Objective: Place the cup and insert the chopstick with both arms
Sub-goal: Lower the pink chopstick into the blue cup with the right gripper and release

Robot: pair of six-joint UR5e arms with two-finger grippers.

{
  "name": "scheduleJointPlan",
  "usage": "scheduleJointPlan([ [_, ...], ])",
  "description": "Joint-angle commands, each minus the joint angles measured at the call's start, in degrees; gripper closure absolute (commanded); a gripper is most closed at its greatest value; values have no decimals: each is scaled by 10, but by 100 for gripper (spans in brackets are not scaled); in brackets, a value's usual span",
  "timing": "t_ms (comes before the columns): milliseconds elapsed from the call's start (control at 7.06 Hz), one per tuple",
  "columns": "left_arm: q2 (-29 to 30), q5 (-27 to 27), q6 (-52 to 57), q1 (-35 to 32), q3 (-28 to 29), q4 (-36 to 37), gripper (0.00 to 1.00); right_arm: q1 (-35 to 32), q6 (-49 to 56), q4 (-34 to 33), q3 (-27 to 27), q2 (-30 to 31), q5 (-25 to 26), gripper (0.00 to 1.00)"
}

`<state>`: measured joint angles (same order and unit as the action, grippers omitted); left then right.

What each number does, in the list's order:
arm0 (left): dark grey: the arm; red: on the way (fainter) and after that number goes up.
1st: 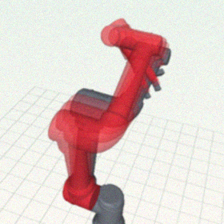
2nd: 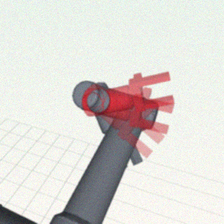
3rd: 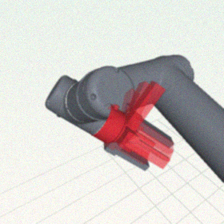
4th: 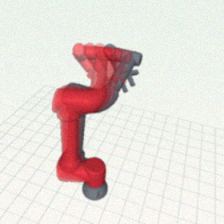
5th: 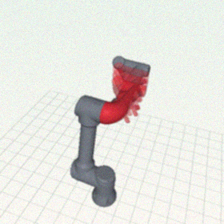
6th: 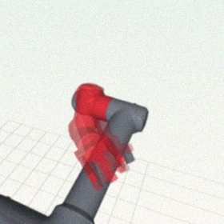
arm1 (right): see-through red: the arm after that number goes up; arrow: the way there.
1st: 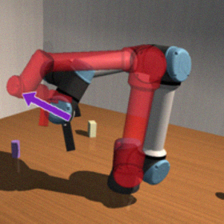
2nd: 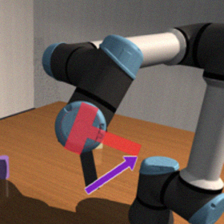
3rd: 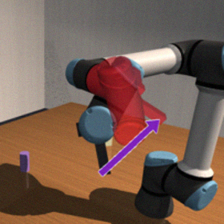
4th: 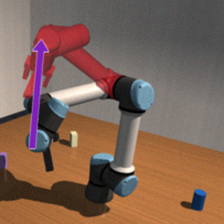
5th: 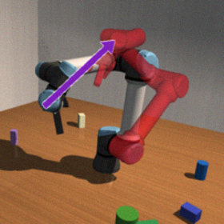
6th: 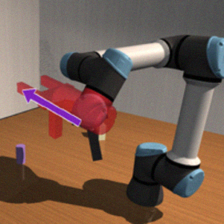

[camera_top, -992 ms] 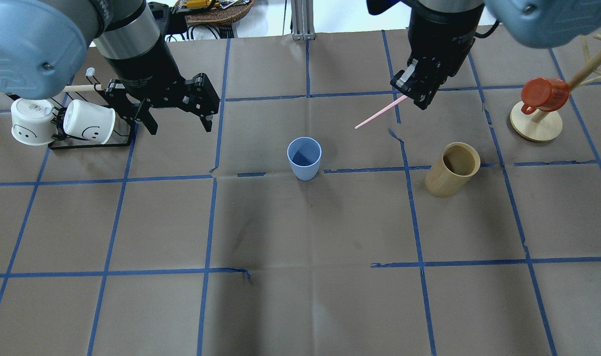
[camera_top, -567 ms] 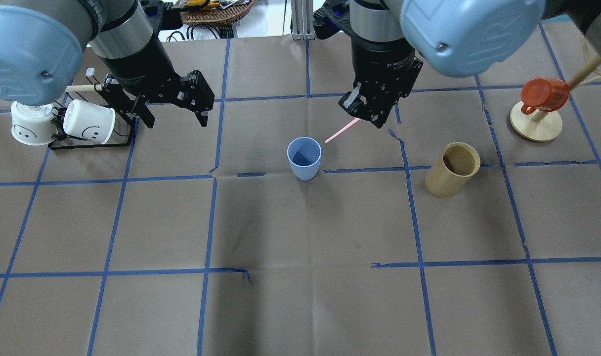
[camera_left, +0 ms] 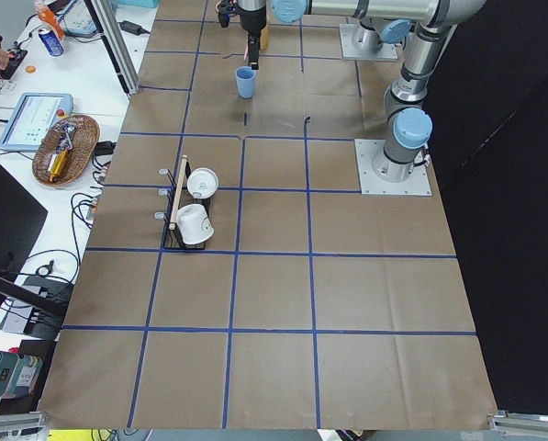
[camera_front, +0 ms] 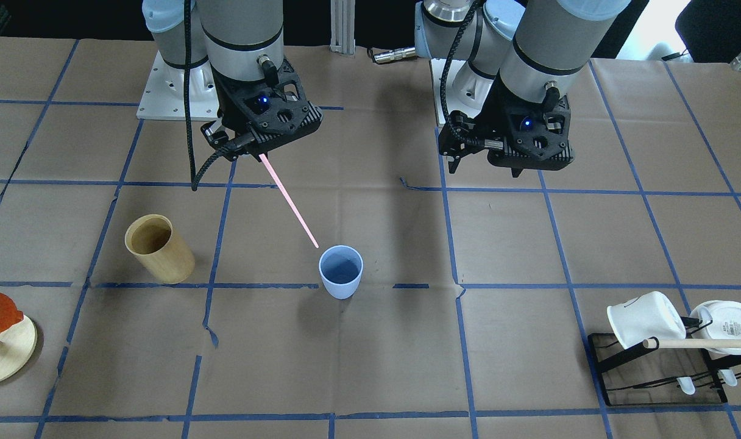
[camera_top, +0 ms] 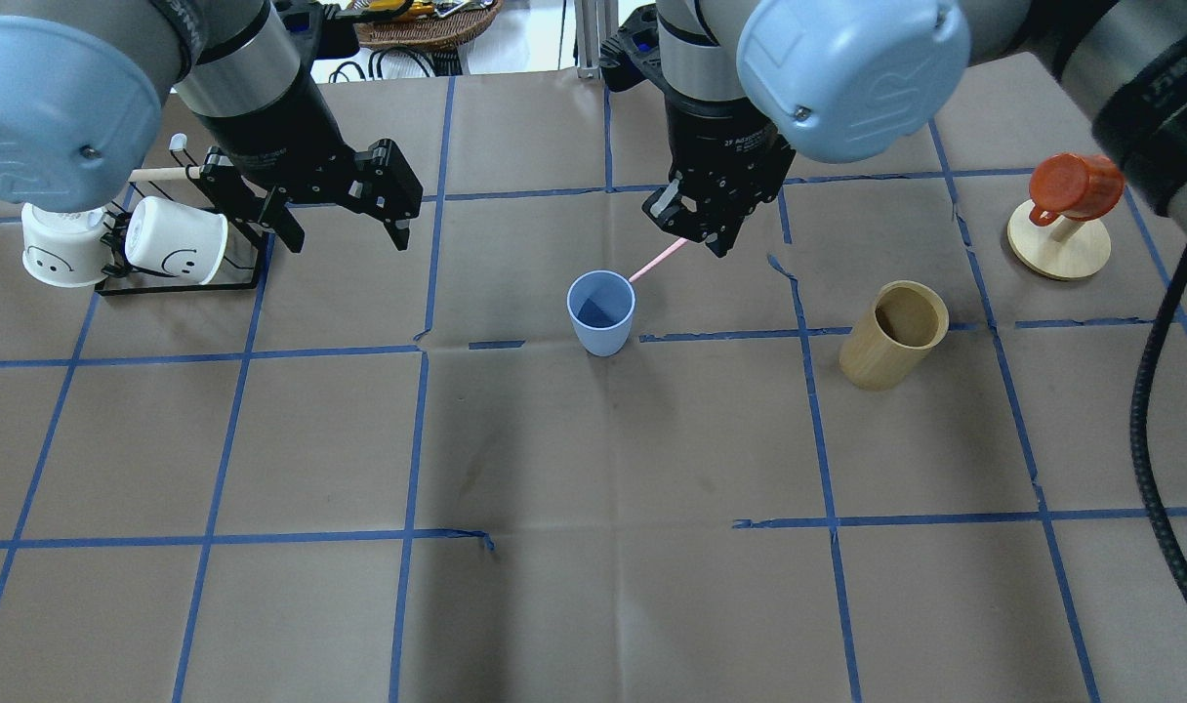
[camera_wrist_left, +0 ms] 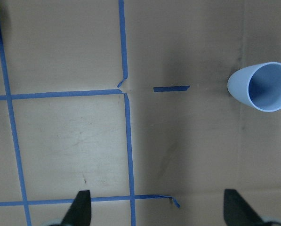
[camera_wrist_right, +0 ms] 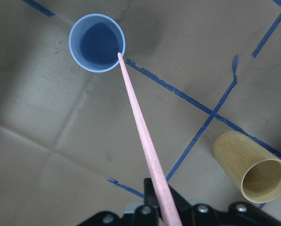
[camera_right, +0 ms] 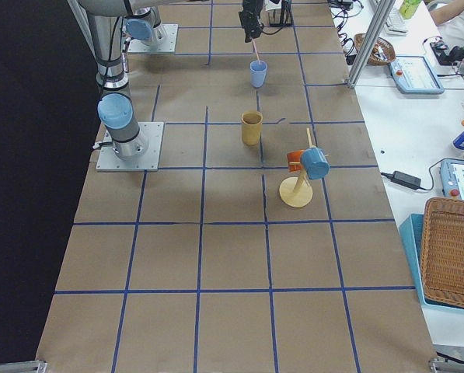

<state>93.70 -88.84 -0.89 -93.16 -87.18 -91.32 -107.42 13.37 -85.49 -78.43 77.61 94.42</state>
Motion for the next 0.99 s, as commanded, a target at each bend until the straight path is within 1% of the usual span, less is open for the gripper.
scheduleJointPlan([
  [0, 0, 1, -1, 0, 0, 0, 0, -4, -7, -6, -1, -17, -1, 99],
  [425, 0, 2, -1, 0, 0, -1, 0, -9, -6, -13, 0, -40, -24, 98],
  [567, 0, 2, -1, -1, 0, -1, 0, -9, -9, -13, -1, -40, -46, 98],
  [708, 0, 2, 0, 0, 0, 0, 0, -9, -16, -14, 0, -47, -52, 96],
  [850, 0, 2, -1, 0, 0, 0, 0, -9, -19, -18, -1, -49, -53, 73],
])
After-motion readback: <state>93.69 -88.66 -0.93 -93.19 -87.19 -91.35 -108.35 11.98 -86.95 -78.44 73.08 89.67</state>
